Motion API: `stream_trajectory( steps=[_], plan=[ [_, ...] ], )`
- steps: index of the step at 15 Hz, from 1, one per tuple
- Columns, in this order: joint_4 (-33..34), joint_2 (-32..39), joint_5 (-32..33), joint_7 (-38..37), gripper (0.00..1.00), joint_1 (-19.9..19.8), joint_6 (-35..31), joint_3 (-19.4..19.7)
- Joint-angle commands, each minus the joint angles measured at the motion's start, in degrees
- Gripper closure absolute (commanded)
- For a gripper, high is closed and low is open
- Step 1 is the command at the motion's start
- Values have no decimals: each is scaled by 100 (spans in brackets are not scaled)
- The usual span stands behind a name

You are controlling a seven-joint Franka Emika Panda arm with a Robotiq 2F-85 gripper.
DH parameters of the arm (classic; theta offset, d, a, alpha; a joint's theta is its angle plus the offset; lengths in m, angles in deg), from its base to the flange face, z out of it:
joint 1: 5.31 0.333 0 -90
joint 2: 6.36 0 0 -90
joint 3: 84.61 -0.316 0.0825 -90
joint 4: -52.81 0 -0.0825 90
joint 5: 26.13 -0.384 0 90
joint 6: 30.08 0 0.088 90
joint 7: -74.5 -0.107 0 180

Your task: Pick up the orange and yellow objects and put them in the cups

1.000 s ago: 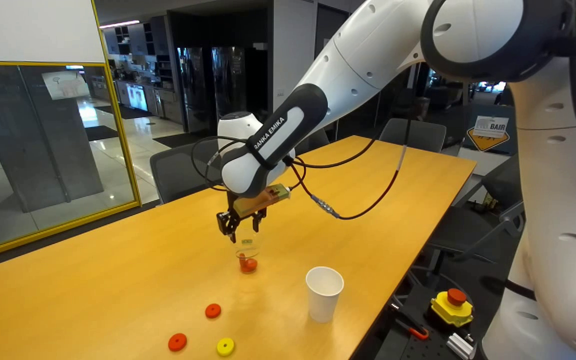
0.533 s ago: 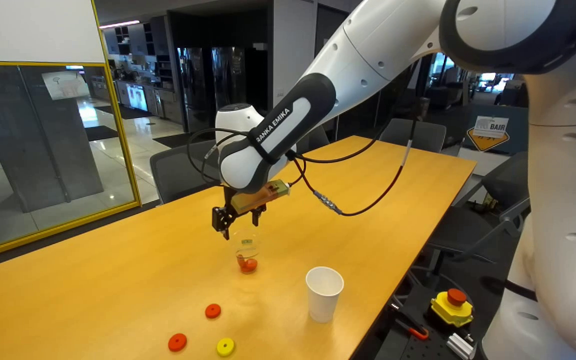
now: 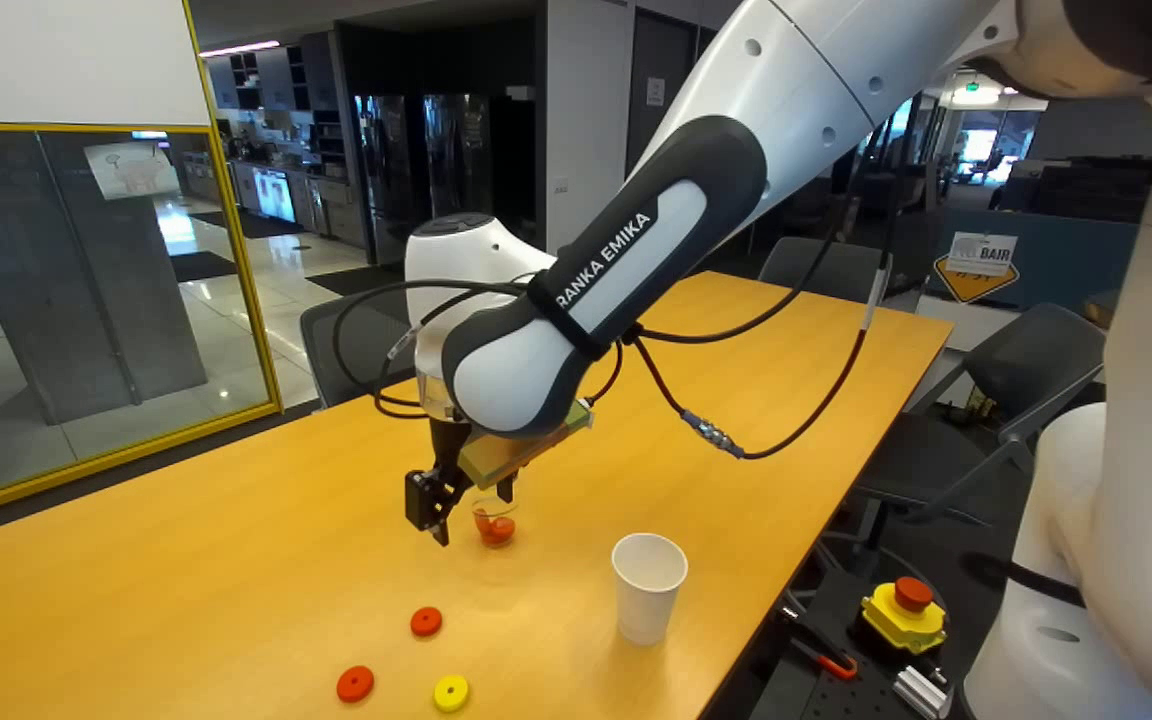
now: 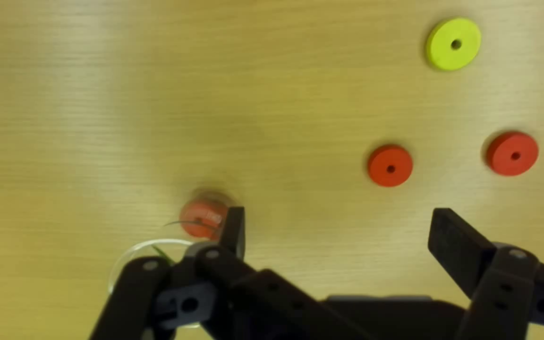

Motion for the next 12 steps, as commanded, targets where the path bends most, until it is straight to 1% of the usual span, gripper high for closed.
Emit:
stream_trajectory(
  steps=[1,5,9,12],
  plan=[
    [-315,-66,-70,-164,0,66,-359,-271],
    [-43,391,-188,-294,0,62,-533,-338],
    [377,1023,-464,-313,0,58,-764,-239],
    [712,1484,-698,-255,0,94,-774,-157]
  ],
)
